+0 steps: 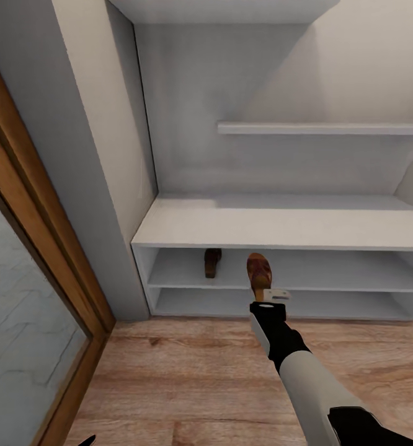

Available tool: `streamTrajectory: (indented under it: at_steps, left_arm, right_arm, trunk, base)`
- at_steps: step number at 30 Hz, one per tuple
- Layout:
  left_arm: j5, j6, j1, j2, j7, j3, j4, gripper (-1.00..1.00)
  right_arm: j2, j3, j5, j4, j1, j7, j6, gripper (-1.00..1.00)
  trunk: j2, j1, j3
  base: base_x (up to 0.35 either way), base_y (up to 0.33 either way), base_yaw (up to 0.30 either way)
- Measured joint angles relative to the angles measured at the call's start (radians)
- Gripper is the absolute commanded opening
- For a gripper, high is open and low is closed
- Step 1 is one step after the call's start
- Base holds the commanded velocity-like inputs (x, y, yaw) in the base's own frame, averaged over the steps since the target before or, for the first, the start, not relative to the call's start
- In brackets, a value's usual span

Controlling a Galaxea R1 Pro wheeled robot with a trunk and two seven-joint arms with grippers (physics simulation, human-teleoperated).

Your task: Pick up the two gym shoes and the two sandals from the corridor floor and place them onto the hallstand (shoe rack) in the corridor, making sure they are on the rack and not on the floor. Arrange them so the two gym shoes are next to each other and the two sandals are next to each other.

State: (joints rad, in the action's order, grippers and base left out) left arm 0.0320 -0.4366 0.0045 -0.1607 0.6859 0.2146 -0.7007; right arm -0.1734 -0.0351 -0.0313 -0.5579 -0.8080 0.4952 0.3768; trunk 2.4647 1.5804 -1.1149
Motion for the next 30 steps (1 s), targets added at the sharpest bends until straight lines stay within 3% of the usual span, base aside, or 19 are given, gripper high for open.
streamTrajectory:
  at_steps: [12, 30]
  left_arm:
    - [0.0, -0.001, 0.0, 0.001, 0.0, -0.001, 0.0, 1.0]
    - [0.0, 0.0, 0.0, 0.001, 0.0, 0.0, 0.001, 1.0]
  right_arm:
    - [0.0, 0.0, 0.001, 0.0, 0.0, 0.0, 0.0, -1.0]
    - [0.0, 0.0, -0.001, 0.0, 0.0, 0.0, 0.001, -1.0]
  trunk:
    - [0.0, 0.0, 0.0]
    - [0.0, 0.0, 0.0]
  base:
    - [0.324, 0.066, 0.0]
    - [0.115, 0.0, 0.0]
